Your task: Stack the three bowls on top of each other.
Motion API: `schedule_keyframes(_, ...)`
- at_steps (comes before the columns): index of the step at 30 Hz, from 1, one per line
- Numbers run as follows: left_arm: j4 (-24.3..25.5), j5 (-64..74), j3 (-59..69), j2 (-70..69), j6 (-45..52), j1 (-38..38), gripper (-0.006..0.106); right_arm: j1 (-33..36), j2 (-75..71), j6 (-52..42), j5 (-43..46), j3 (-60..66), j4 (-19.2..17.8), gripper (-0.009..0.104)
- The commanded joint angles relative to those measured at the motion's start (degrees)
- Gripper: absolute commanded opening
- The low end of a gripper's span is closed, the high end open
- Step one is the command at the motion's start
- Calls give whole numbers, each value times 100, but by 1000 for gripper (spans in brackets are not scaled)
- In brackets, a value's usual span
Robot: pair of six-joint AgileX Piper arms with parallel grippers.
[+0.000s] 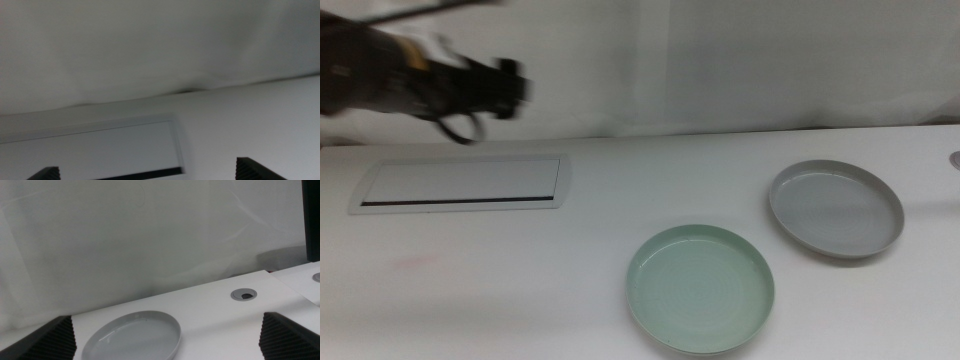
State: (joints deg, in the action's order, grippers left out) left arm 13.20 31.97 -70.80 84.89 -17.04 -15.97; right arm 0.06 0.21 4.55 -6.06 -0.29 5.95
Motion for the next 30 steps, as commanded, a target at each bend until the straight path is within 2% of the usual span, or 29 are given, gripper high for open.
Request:
schedule_keyframes(1, 145, 260, -5, -263, -55, 416, 92, 10, -182, -33, 86, 233, -37, 103)
schedule_keyframes(5, 145, 325, 227, -642, 9, 907, 92, 10, -182, -33, 86, 233, -37, 103)
schedule_keyframes(9, 322, 242, 574, -1128, 162, 1005, 91, 10, -182, -33, 86, 233, -37, 103)
schedule_keyframes(11, 473, 189, 703, -1310, 78, 965, 88, 10, -182, -33, 86, 233, -37, 103)
schedule_keyframes(12, 497, 133, 781, -1419, -2, 965, 82, 10, -182, -33, 86, 233, -37, 103)
schedule_keyframes(14, 536, 47, 954, -1651, -155, 965, 61, 10, -182, -33, 86, 233, -37, 103)
schedule_keyframes(15, 575, 49, 1047, -1773, -196, 965, 42, 10, -182, -33, 86, 233, -37, 103)
schedule_keyframes(17, 584, -23, 1250, -2017, -223, 965, -4, 10, -182, -33, 86, 233, -37, 103)
schedule_keyframes(18, 584, -148, 1390, -2169, -209, 965, 0, 10, -182, -33, 86, 233, -37, 103)
schedule_keyframes(30, 748, -2215, 4061, -4601, -316, 965, -1, 10, -182, -33, 86, 233, -37, 103)
